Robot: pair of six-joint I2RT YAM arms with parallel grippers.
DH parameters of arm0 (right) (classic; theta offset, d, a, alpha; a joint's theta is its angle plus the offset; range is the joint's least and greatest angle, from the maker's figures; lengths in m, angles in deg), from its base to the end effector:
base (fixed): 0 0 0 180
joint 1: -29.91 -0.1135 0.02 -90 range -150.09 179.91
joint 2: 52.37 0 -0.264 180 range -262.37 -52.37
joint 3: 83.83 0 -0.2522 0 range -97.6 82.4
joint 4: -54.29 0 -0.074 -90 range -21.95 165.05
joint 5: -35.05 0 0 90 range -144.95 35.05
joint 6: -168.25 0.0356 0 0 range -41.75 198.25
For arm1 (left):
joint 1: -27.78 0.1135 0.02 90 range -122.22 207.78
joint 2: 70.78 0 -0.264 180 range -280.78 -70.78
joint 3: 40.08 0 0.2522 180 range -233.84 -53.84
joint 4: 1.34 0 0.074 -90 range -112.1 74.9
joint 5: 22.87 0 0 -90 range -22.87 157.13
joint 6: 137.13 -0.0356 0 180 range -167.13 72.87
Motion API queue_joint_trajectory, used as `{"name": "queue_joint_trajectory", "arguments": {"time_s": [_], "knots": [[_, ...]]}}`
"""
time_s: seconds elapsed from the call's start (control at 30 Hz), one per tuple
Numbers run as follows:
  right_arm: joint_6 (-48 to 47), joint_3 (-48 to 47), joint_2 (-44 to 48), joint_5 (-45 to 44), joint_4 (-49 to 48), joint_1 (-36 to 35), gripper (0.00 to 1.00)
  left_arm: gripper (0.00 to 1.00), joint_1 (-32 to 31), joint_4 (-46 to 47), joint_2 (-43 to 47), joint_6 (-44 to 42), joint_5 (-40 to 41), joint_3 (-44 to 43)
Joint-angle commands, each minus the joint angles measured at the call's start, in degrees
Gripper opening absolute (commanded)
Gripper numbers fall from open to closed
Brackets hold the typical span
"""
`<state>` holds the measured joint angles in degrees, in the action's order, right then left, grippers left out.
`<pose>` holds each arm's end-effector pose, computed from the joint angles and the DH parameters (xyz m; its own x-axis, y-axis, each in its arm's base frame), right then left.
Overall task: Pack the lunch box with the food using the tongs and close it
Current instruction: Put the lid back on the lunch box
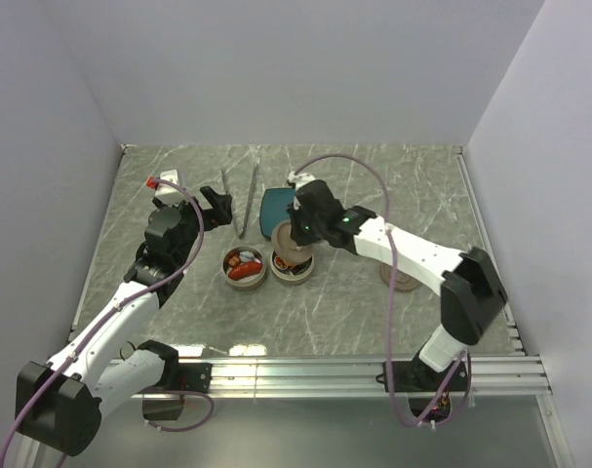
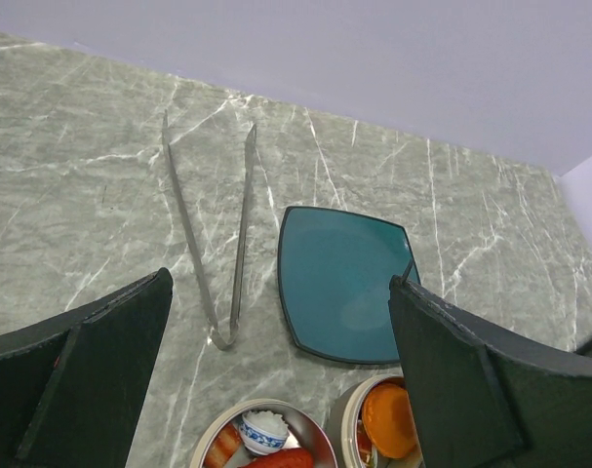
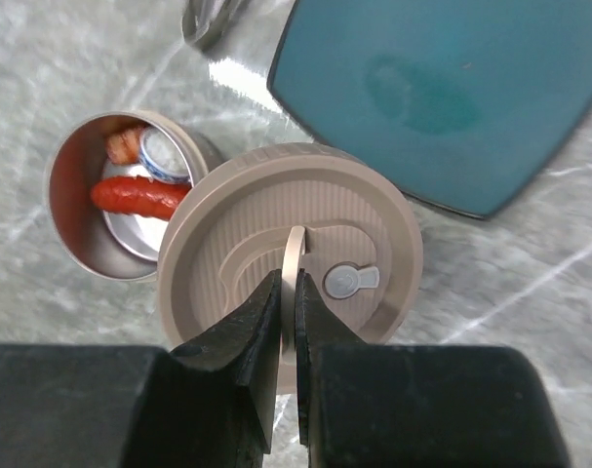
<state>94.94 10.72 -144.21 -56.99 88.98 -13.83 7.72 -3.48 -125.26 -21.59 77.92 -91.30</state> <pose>0.2622 0.2492 0.2773 -0.6476 -0.2225 -0.7288 -0.5069 0.8399 0.1941 0.2154 -0.0716 0.3038 -0.1495 -0.3963 -0.9059 0.1079 0.9042 -0.4133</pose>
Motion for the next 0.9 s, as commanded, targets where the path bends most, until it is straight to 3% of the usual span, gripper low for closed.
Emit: {"name": "queue_joint_trajectory", "arguments": {"time_s": [0.0,0.33,0.87], "knots": [[-1.92,-4.87,-3.87,-1.11,4.55,-1.95,0.0,0.99,0.37,1.48,1.04,-1.02,-1.03,0.01],[-2.36,-7.86,-6.52,-4.46,9.04,-3.63,0.0,0.99,0.63,1.39,1.13,-1.1,-1.38,0.1],[-2.98,-10.58,-11.44,-2.26,8.87,-4.24,0.0,0.99,0.63,1.57,1.92,-1.02,-1.56,0.54]]}}
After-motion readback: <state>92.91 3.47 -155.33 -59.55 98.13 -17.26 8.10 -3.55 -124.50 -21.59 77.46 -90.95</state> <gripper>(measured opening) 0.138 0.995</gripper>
